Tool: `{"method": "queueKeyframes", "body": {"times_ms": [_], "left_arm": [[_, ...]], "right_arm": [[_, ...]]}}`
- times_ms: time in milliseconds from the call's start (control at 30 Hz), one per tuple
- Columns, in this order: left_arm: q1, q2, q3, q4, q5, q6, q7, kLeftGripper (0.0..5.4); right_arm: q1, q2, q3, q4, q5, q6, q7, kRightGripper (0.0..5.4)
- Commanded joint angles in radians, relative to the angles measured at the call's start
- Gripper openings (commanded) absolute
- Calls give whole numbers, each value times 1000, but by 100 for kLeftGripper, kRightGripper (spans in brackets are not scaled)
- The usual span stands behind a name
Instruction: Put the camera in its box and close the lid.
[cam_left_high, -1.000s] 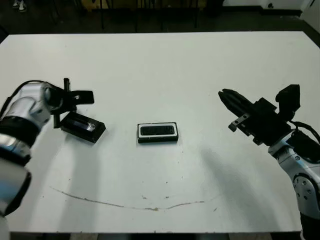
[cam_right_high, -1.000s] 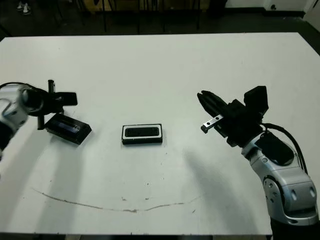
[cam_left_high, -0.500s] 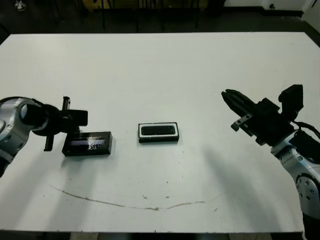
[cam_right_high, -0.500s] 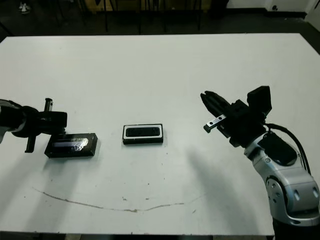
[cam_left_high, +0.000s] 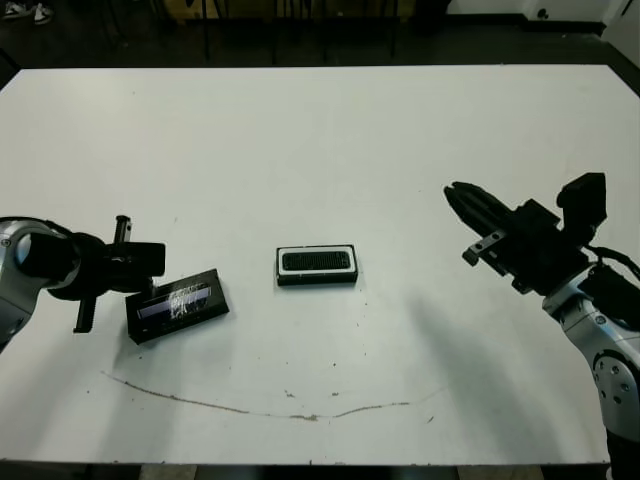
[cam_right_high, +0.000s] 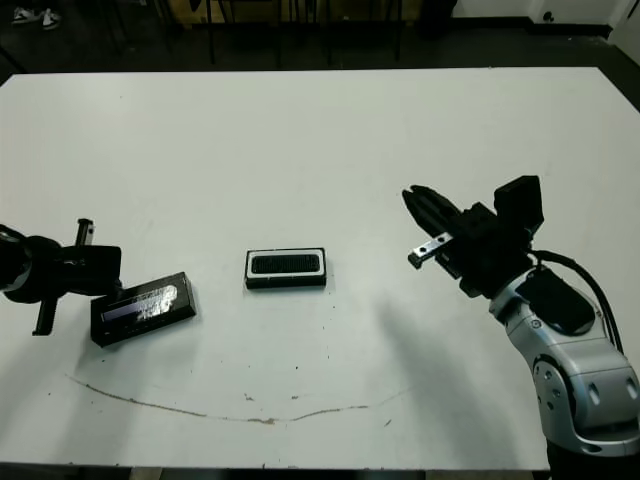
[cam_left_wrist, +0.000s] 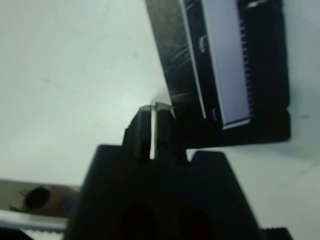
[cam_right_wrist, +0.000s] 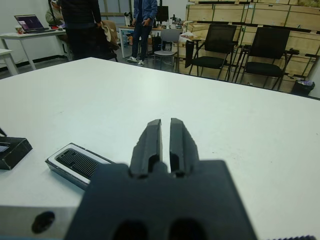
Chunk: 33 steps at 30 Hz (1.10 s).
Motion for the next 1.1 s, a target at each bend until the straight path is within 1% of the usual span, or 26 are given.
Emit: {"method": "queueKeyframes", "body": {"times_ms": [33, 133, 233, 333, 500, 567, 633, 700, 800, 900, 967, 1033, 1067, 1100], "left_arm": [[54, 34, 17, -46, -36, 43, -29, 0], [80, 59, 22, -93, -51, 75, -49, 0], [99, 82, 25, -118, -70, 69, -70, 0], [112, 102, 27, -140, -89, 89, -95, 0], [147, 130, 46, -214, -107, 125, -98, 0], [149, 132, 51, -220, -109, 139, -91, 0], [156, 129, 73, -211, -94, 145, -47, 0], [189, 114, 127, -215, -61, 148, 59, 0], [265, 54, 251, -255, 10, 196, 287, 0], [321, -26, 377, -318, 34, 251, 455, 0], [345, -78, 449, -373, 30, 278, 532, 0], [350, -133, 505, -467, 29, 370, 579, 0], [351, -176, 545, -512, 1, 394, 602, 0], [353, -227, 589, -543, -46, 388, 621, 0]], "right_arm": [[11, -8, -3, -1, 1, 22, -11, 1], [13, -10, -3, -8, 3, 30, -18, 1], [14, -12, -3, -12, 5, 35, -22, 1], [15, -14, -1, -10, 2, 23, -15, 1], [15, -13, -3, -19, 10, 46, -28, 1], [15, -13, 1, -21, 4, 44, -27, 1], [16, -8, 1, -17, 7, 37, -23, 1], [17, -5, 0, -18, 11, 40, -24, 1], [20, -5, 0, -14, 10, 32, -18, 1], [22, 0, -1, -13, 14, 31, -18, 1], [24, 0, 0, -17, 13, 36, -22, 1], [23, -2, 1, -21, 15, 46, -26, 1], [23, -2, 1, -22, 16, 48, -27, 1], [22, -1, 2, -21, 15, 48, -27, 1]]}}
